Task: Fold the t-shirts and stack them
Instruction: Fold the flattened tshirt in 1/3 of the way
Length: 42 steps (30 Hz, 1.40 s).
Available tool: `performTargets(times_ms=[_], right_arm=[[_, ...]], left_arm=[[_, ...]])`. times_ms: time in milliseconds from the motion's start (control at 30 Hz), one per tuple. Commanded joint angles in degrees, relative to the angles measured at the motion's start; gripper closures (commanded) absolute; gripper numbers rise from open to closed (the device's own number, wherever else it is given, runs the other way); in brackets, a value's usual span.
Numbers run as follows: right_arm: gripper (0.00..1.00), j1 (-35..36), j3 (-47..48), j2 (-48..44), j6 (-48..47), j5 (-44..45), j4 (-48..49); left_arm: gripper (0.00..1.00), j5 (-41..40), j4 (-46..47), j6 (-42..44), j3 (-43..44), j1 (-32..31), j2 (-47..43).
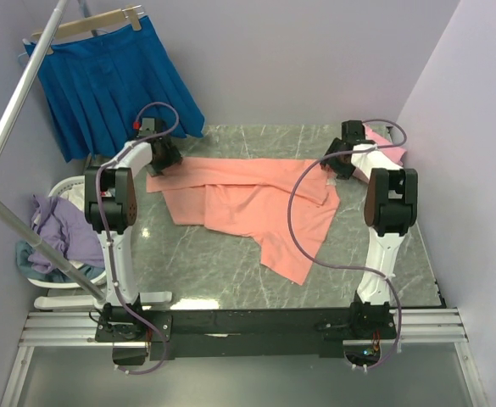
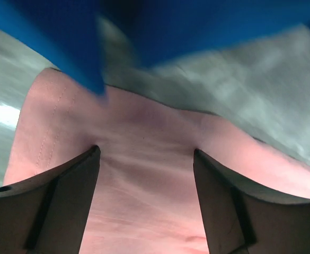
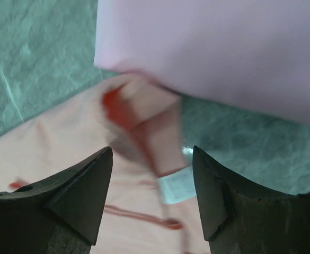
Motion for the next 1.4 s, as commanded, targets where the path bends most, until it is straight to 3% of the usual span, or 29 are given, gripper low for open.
performTargets(times_ms=[0, 67, 267, 400, 633, 900, 1133, 1367], right_arm=[[0.31, -0.79, 3.52, 0.58, -3.47, -0.08, -0.55], [0.30, -0.52, 1.95, -2.22, -4.10, -3.06, 2.35], [0.27, 2.46, -11.68, -17.95, -5.50, -8.85, 13.43], [0.25, 7.38, -15.98, -24.90, -7.96, -8.87, 11.85], [0.24, 14.77, -26.25, -34.12, -7.18, -9.74, 11.58], [0.24, 17.50, -36.20, -41.34, -5.34, -10.45, 13.34], [0.24, 17.76, -39.20, -42.75, -4.98, -11.15, 13.35], [0.24, 17.94, -39.28, -42.75, -4.54, -10.62, 12.73]], left_arm=[[0.22, -4.65, -5.69, 6.21, 5.91, 3.31, 3.18], [0.23, -0.72, -4.21, 6.13, 6.89, 3.22, 2.32], [0.20, 5.03, 3.98, 5.51, -3.83, -0.55, -11.47], [0.12, -3.92, 1.79, 1.40, -11.03, -5.56, -22.61], [0.09, -3.50, 7.92, -13.46, -42.80, -9.78, -41.09], [0.05, -6.92, 14.52, -25.76, -64.82, -11.72, -61.47], [0.02, -14.83, 15.58, -29.47, -69.23, -11.72, -66.34], [0.05, -16.33, 19.53, -29.73, -66.95, -11.72, -56.78]])
